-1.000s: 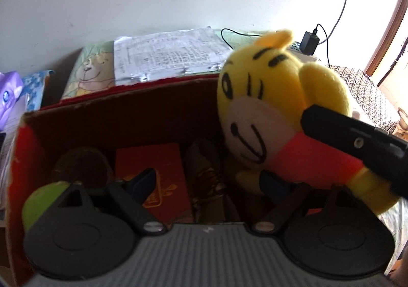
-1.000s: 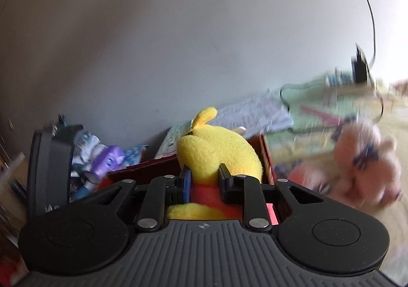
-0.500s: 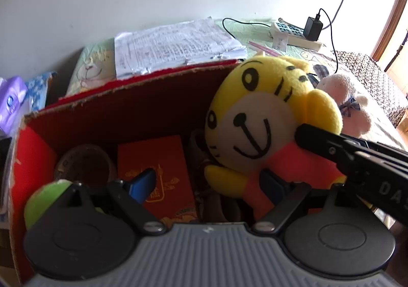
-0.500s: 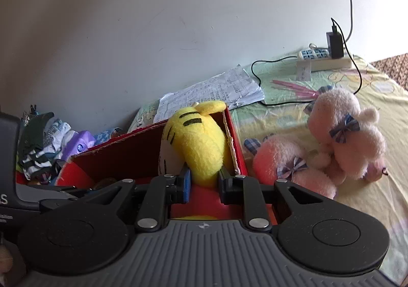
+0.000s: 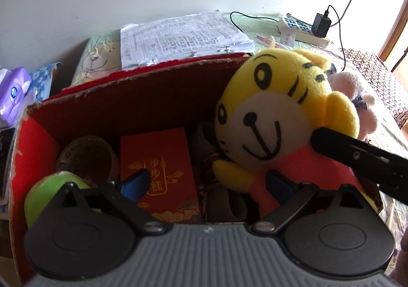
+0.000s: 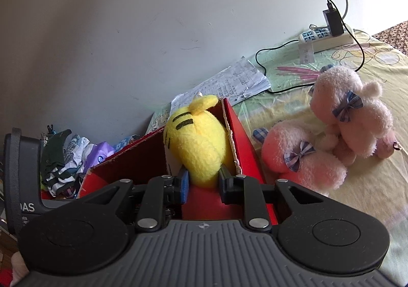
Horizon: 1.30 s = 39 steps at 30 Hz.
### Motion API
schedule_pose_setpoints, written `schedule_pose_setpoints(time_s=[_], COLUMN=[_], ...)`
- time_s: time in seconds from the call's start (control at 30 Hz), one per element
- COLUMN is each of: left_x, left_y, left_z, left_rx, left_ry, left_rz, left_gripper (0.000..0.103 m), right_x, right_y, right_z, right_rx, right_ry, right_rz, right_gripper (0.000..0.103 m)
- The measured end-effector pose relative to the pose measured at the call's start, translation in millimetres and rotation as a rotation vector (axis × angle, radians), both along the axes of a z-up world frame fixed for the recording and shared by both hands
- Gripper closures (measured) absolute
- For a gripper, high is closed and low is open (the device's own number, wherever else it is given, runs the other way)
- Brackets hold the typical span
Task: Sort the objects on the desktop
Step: 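Lower the tiger plush into the red box and open both grippers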
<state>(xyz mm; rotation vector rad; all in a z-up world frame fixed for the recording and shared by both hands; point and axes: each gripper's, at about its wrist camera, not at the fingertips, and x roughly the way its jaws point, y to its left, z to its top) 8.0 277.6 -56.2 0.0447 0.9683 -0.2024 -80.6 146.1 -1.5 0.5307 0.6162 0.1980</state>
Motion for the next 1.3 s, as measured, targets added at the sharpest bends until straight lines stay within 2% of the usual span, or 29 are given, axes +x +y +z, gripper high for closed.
schedule_pose_setpoints(time_s=[0.37, 0.6, 0.9, 1.13, 1.3], left_x=[-7, -8, -9, -8, -12], left_y=[-2, -9, -12, -14, -13], left_z=[2, 0, -3, -7, -6], left_rx=[0.036, 0.106, 0.151, 0.163, 0.16], left_ry=[-0.006, -0.037, -0.064, -0.068, -0.108], left_rz=[0.059, 0.099, 0.133, 0.167, 0.193], left_gripper=[0.004, 0.003, 0.003, 0.003, 0.002], right_x=[-8, -9, -11, -11, -11], right_y=[-6, -9, -16, -18, -22], right_z=[-2, -3, -6, -7, -10], right_rx=[0.021, 0.011, 0.023, 0.0, 0.007], right_ry=[-0.037, -0.053, -0.087, -0.128, -0.154], right_rz=[0.024, 0.066, 0.13, 0.187, 0.234], right_gripper=[0.079, 0.079, 0.079, 0.079, 0.079])
